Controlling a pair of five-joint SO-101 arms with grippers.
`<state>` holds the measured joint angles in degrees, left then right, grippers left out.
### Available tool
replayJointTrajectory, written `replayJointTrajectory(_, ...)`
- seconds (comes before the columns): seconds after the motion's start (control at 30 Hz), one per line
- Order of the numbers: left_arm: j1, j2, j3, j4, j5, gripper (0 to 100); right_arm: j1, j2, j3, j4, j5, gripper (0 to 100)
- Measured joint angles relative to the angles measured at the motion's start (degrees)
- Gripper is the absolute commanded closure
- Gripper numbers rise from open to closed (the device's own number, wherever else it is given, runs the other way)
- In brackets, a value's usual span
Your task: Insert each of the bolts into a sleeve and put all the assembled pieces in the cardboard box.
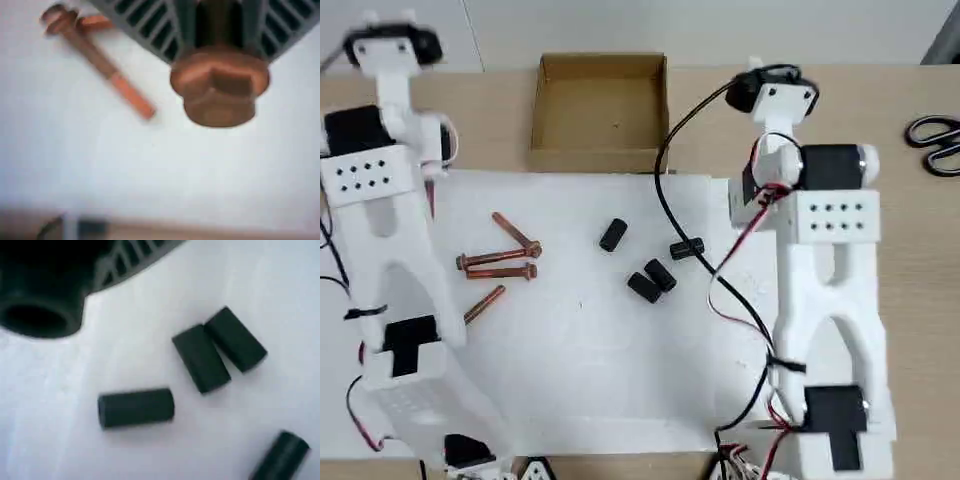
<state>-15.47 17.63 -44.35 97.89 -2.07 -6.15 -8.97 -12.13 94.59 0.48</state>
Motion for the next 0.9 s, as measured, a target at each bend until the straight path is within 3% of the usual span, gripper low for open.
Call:
replayJointTrajectory(0.47, 10.9, 0.0, -21.27, 1.58, 27.78, 100, -15.74, -12.84, 0.0, -1.05, 0.0, 99.5)
replayJointTrajectory(0.7, 18.9, -1.85, -24.26, 1.58, 28.57, 100, -18.29, -21.1, 6.15, -1.05, -4.84, 99.5)
replayJointTrajectory(0.9, 26.02, -15.65, -12.57, 1.58, 25.93, 100, -19.52, -29.8, 17.41, -4.57, -6.15, 99.5)
